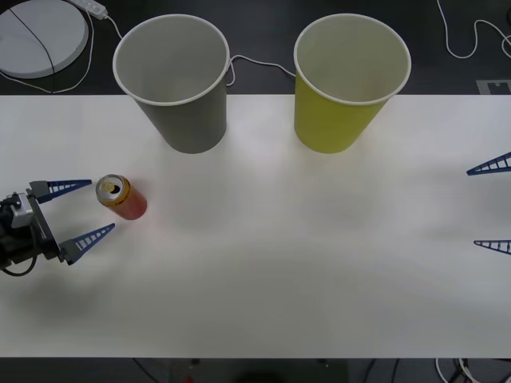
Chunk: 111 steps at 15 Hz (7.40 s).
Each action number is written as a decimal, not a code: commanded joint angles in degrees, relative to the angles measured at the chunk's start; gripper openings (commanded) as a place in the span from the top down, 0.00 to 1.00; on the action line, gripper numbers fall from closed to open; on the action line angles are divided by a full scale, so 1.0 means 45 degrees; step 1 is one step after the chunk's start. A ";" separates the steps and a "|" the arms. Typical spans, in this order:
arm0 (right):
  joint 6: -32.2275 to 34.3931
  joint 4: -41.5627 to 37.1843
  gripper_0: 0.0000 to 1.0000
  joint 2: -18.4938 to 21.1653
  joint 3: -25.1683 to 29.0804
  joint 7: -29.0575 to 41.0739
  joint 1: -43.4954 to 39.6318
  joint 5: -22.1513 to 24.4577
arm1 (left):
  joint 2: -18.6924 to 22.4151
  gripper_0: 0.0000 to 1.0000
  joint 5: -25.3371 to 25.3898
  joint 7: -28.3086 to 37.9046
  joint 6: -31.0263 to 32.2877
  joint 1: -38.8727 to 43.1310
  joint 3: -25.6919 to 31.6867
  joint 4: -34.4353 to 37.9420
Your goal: Put the can into the green bin and the plastic bottle into the gray bin
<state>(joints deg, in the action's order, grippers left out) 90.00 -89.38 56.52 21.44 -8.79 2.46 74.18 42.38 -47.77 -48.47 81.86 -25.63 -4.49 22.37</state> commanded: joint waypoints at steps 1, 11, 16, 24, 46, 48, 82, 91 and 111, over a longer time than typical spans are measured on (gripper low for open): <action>0.0000 -0.0001 0.00 0.0000 0.0000 0.0000 0.0000 0.0000 | -0.0296 0.00 0.0050 -0.0029 -0.0241 -0.0066 0.0002 0.0010; 0.0000 -0.0001 0.00 0.0000 0.0000 0.0000 0.0000 0.0000 | -0.1233 0.00 0.0050 -0.0029 -0.1042 -0.0398 0.0002 -0.0010; 0.0000 -0.0001 0.00 0.0000 0.0000 0.0000 0.0000 0.0000 | -0.1605 0.00 0.0011 -0.0029 -0.1452 -0.0574 0.0002 0.0010; 0.0000 -0.0001 0.00 0.0000 0.0000 0.0000 0.0000 0.0000 | -0.1702 1.00 -0.0009 0.0029 -0.1491 -0.0594 0.0002 0.0049; 0.0000 -0.0001 0.00 0.0000 0.0000 0.0000 0.0000 0.0000 | 0.1228 1.00 -0.6298 1.0322 -0.3093 0.4523 0.2912 1.3604; 0.0000 -0.0001 0.00 0.0000 0.0000 0.0000 0.0000 0.0000 | 0.1755 1.00 -0.6786 1.1513 -0.2878 0.4543 0.3029 1.4444; 0.0000 -0.0001 0.00 0.0000 0.0000 0.0000 0.0000 0.0000 | 0.4060 1.00 -0.8427 2.7607 -0.1179 -1.2996 -0.9119 1.6377; 0.0000 -0.0001 0.00 0.0000 0.0000 0.0000 0.0000 0.0000 | -0.0745 1.00 -0.8368 2.7920 -0.2937 -1.7547 -1.2791 0.9951; 0.0000 -0.0001 0.00 0.0000 0.0000 0.0000 0.0000 0.0000 | -0.5433 0.00 -0.8876 2.7705 -0.5925 -1.8758 -1.4080 0.3994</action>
<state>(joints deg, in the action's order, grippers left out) 90.00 -89.38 56.51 21.45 -8.79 2.46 74.18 17.93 -87.95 76.67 55.19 -110.04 -67.86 40.33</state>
